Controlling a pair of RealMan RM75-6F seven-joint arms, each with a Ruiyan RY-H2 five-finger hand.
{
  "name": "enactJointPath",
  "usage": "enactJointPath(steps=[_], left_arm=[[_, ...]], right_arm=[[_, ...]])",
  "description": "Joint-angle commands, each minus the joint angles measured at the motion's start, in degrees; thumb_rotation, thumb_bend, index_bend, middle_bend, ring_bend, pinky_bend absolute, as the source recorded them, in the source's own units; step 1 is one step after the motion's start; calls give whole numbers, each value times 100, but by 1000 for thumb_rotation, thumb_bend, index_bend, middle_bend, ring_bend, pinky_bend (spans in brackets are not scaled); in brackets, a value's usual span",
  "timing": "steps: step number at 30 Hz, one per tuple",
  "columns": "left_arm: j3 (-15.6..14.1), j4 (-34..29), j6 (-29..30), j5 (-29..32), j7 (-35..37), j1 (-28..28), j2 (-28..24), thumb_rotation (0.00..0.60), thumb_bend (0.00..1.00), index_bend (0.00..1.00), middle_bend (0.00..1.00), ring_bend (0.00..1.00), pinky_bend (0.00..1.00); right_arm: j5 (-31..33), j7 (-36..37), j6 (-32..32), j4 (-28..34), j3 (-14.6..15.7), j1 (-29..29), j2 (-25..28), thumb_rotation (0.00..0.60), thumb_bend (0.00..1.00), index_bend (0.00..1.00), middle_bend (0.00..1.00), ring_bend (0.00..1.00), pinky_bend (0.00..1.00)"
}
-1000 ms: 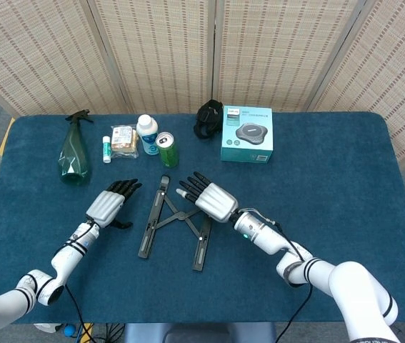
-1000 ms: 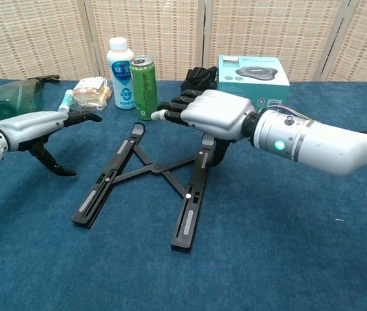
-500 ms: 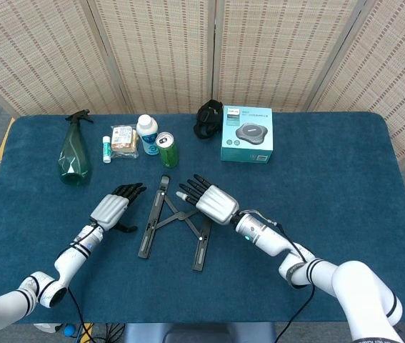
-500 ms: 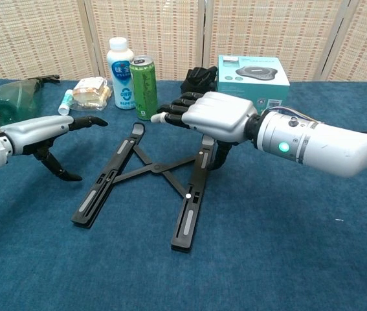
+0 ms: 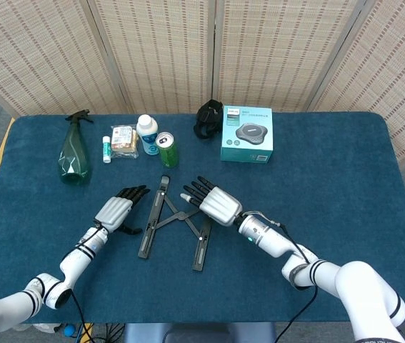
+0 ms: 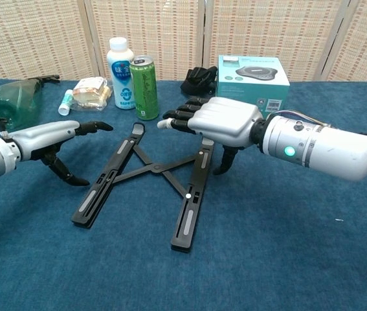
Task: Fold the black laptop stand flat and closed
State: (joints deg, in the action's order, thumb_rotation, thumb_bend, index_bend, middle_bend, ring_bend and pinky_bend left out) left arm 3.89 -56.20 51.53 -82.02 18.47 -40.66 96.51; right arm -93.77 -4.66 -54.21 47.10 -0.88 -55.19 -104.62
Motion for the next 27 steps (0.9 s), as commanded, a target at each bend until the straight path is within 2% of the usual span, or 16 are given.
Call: enactJointPath(steps=[1,27], left_arm=[[1,-2,-13,3,6,-3,9,600,138,0,0,0,32],[-11,-77,-200,-19,169,-90,8,600,138,0,0,0,31]], right_arm=[[-24,-4,-10,-83,8,-16,-69,600,0,0,0,0,0],[-186,272,-390,-898,-16,-129,-716,600,0,0,0,0,0]])
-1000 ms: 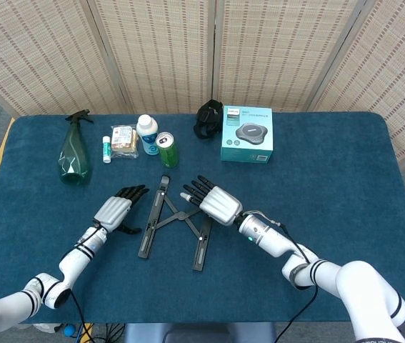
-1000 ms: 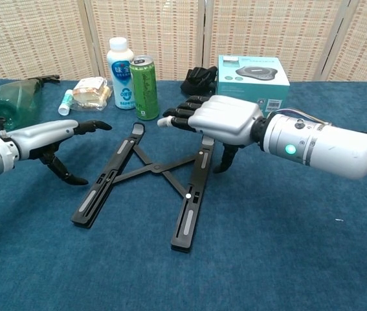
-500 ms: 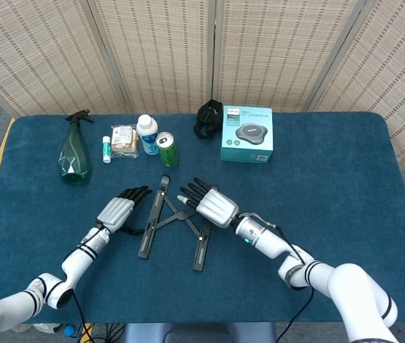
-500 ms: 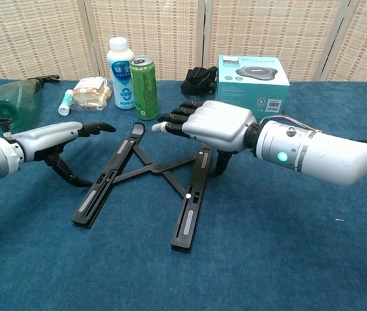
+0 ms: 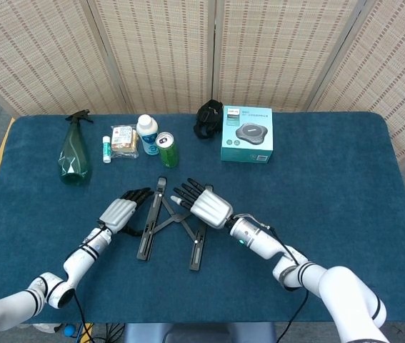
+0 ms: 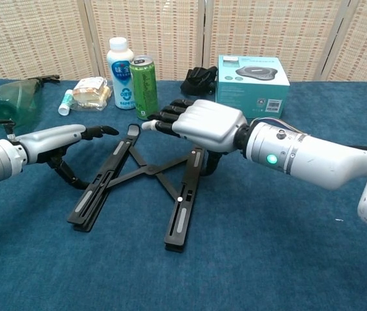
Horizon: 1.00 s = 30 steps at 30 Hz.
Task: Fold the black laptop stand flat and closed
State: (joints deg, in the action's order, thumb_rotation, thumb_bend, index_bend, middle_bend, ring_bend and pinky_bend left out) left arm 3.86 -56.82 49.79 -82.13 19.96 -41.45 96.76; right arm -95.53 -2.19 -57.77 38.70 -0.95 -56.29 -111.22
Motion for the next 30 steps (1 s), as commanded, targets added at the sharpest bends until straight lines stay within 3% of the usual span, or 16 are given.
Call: enactJointPath(steps=[1,30], left_arm=[[-9,-23,-34,-9,30,-15,-24,600,138,0,0,0,32],[-35,-371,-67,-200,68,-245,-25,600,137,0,0,0,31]], right_arm=[[-16,41,-41,-74,-5,-25,-70,600,0,0,0,0,0],[58,113,-239,-244,-257,-351,-436,600,0,0,0,0,0]])
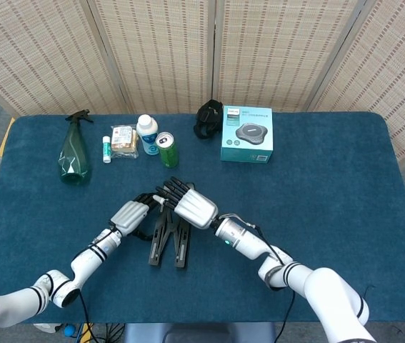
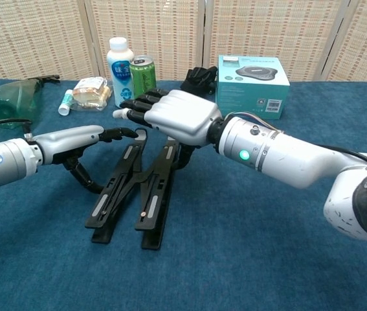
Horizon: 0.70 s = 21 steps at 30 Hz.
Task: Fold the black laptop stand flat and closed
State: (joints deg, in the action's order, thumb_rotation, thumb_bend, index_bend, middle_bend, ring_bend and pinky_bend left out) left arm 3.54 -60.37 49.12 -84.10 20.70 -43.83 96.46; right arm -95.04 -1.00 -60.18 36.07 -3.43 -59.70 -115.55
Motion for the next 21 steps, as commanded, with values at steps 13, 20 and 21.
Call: enactJointPath(steps=[13,20,21], left_arm=[[54,-6,268,284,-307,294,-308,600,137,0,0,0,32],[194,-259,617,576,-551,622,-718,600,137,0,0,0,32],[232,-298,677,626,-593,666,-771,600,137,0,0,0,31]], right_arm=[[-2,203,195,1347,142,59,957,600,0,0,0,0,0],[-283,1386,1106,2668,431,-516,2086,600,0,0,0,0,0],[-339,1563,1271,2779,480,-639,2205,600,0,0,0,0,0]])
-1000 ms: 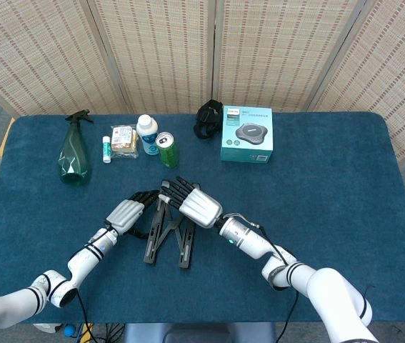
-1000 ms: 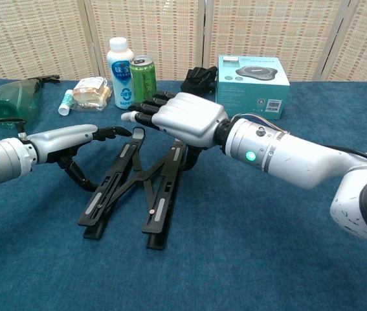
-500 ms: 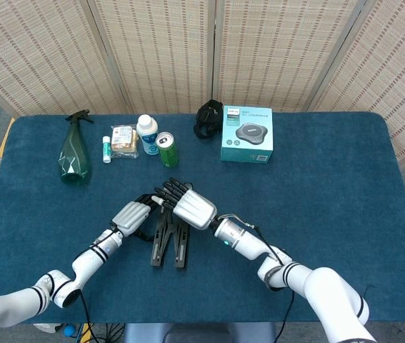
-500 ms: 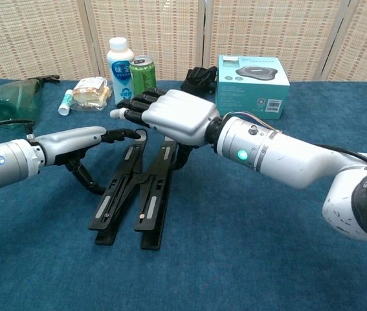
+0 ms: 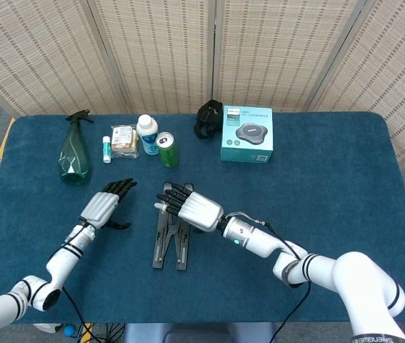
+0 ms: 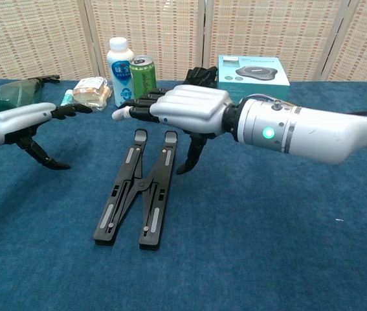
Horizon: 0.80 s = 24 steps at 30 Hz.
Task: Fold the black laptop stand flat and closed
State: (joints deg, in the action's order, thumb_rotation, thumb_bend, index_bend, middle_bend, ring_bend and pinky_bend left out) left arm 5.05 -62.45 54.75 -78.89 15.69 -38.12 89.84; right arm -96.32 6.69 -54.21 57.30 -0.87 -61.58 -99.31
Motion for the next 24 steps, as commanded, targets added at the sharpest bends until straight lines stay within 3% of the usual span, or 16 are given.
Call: enactJointPath(steps=[1,10,24], left_arm=[[105,-118,155,138,-122,125,-146,600,137,0,0,0,32],[196,-365,290,284,-279,301,-432,600,137,0,0,0,32],[241,-340,324,335,-111,451,-476,600,137,0,0,0,32]], right_arm=[[-257,895,786,712,261,-539,652,600,0,0,0,0,0],[-692,1465,1441,705,577,-1228,769,600,0,0,0,0,0],[-1084,1923,1497,-132,936,-1738,216,600,0,0,0,0,0]])
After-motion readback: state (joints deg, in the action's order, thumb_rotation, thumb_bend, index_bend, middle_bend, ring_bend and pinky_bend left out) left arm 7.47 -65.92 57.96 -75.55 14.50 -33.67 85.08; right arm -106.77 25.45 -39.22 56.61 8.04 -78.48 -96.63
